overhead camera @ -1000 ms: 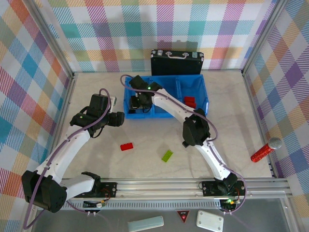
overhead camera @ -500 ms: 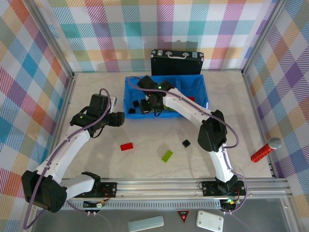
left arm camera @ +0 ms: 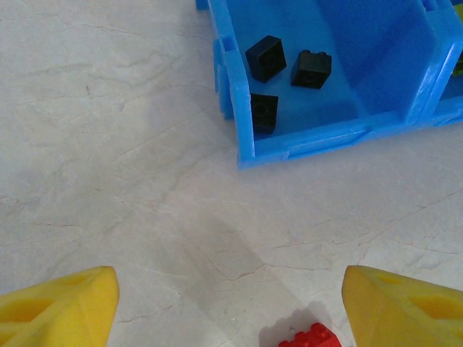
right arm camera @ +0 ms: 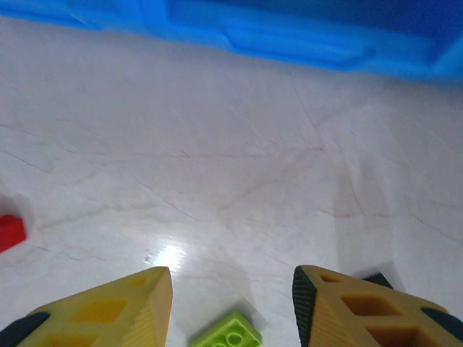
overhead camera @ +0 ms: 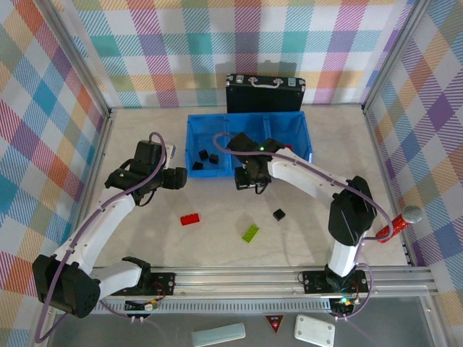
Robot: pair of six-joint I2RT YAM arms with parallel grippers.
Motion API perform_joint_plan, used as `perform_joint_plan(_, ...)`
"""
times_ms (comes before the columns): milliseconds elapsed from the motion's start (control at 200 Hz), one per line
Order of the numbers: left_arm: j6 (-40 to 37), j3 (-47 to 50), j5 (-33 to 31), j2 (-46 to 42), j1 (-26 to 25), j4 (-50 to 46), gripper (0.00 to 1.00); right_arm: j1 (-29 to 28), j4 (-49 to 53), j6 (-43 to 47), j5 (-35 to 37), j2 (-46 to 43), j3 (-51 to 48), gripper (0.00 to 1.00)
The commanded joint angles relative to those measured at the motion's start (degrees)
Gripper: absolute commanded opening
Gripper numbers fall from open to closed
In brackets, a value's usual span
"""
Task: Sort the legos into containers by color
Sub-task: Pick up the lego from the center of the table.
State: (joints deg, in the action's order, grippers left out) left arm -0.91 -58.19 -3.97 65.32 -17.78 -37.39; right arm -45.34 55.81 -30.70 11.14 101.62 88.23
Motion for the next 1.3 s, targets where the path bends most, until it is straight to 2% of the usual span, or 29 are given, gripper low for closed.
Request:
perform_joint_plan(0, -0.6, -0.7, 0.1, 0.4, 0.7, -0.1, 0.80, 0.7, -1.2, -2.5, 1.5, -4.0, -5.4, 0.49)
perform_joint_plan(265, -0.5, -0.7, 0.6, 0.7, 0.7, -0.1, 0.80, 2.5, -3.8, -3.7, 2.0, -10.3, -17.4, 0.49)
perform_joint_plan(435, -0.6, -0.7, 0.7, 0.5, 0.7, -0.3, 0.80, 4.3, -5.1, 8.4, 0.8, -12.1, -22.6, 0.52)
perform_joint_plan(530, -0.5, -0.7, 0.6, 0.4, 0.7, -0.4, 0.80, 6.1, -4.2, 14.2, 0.7, -11.5, -23.7, 0.51)
perform_joint_plan(770, -0.7, -0.6, 0.0, 0.2, 0.7, -0.6, 0.80, 9.8, -4.1, 22.5, -5.8, -9.9, -24.9, 0.51)
perform_joint_plan(900, -0.7, -0.7, -0.1, 0.2, 0.7, -0.6, 0.80, 10.8, -4.1, 24.3, -7.0, -7.4, -24.8, 0.55)
perform_joint_plan(1295, -0.8, -0.8, -0.4, 0.4, 0.7, -0.8, 0.80, 11.0, -5.1, 24.8, -6.0, -1.0, -24.9, 0.52)
